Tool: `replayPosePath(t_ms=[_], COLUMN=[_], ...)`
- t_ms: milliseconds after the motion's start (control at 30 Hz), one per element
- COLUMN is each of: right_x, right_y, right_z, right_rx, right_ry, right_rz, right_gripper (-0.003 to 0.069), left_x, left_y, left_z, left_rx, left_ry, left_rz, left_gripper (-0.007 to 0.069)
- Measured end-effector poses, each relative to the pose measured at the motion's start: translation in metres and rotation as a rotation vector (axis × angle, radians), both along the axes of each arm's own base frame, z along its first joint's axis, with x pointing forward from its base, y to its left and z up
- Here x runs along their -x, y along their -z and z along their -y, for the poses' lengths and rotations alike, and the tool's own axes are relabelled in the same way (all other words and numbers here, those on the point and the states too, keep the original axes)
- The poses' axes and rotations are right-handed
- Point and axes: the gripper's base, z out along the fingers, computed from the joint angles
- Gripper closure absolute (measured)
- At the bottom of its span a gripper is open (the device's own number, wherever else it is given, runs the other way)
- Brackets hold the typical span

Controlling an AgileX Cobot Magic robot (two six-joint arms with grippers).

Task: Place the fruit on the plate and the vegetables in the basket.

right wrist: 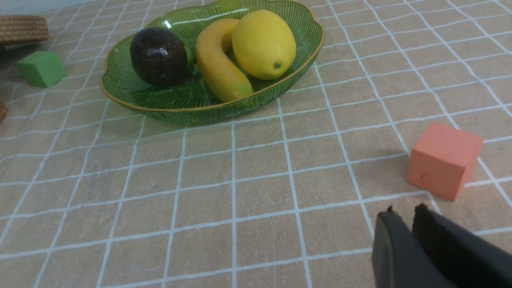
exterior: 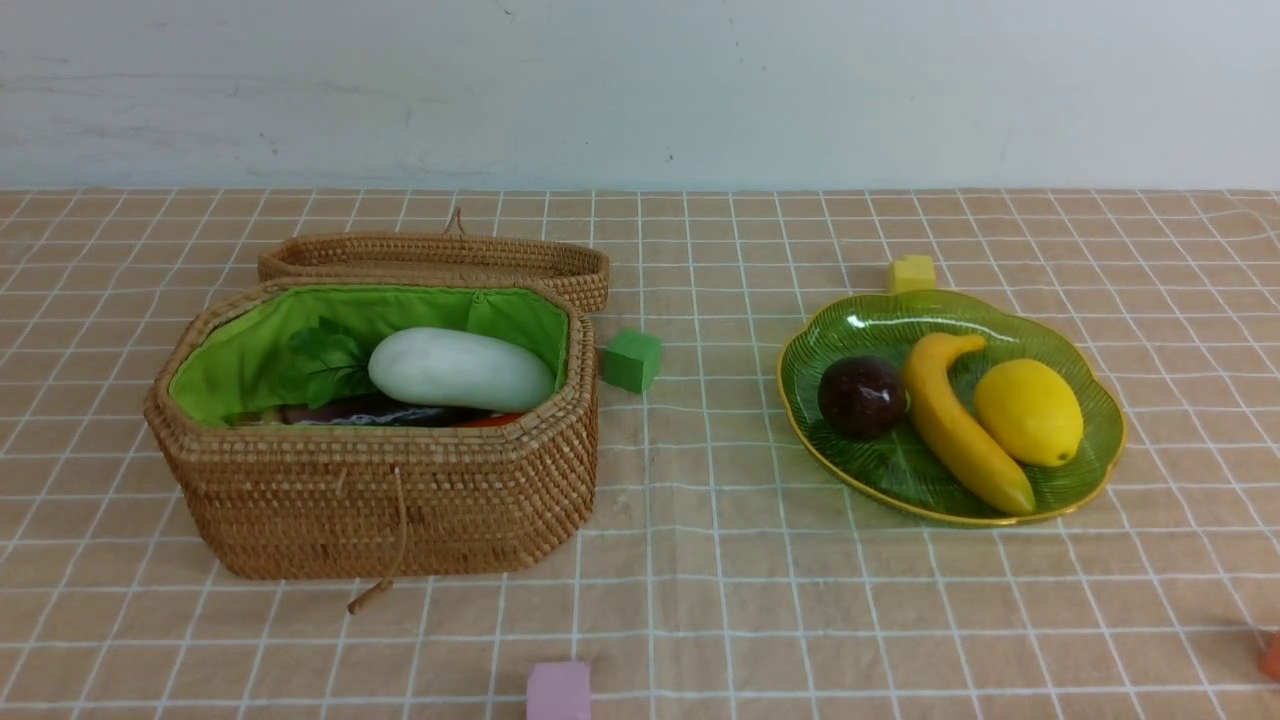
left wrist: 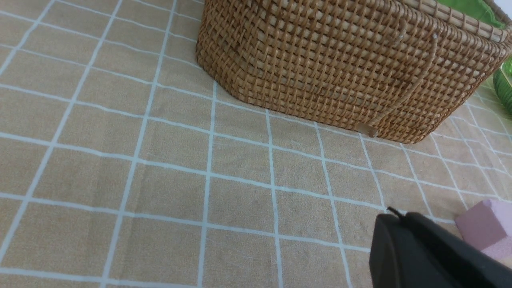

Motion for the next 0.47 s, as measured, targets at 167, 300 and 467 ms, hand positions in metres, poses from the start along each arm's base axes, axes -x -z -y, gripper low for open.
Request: replayPosePath(t_ms=[167, 300, 467], right_x=[0.0, 0.0, 0.0], right_y=[0.0, 0.0, 0.0], right_z=[0.0, 0.0, 0.0], right_rx=[0.0, 0.0, 0.0], right_ry=[0.0, 0.0, 0.0], right_rz=[0.0, 0.0, 0.0], right_gripper=[0.0568, 0.0563, 0.0555], left_x=[0.0, 0.0, 0.0], left_y=[0.0, 0.0, 0.0], left_z=[0.0, 0.0, 0.0], left_rx=[0.0, 0.0, 0.0], left_ry=[0.0, 0.0, 0.0], left_rz=[0.0, 0.0, 0.0], left_gripper=[0.0632, 0.0629, 0.0626])
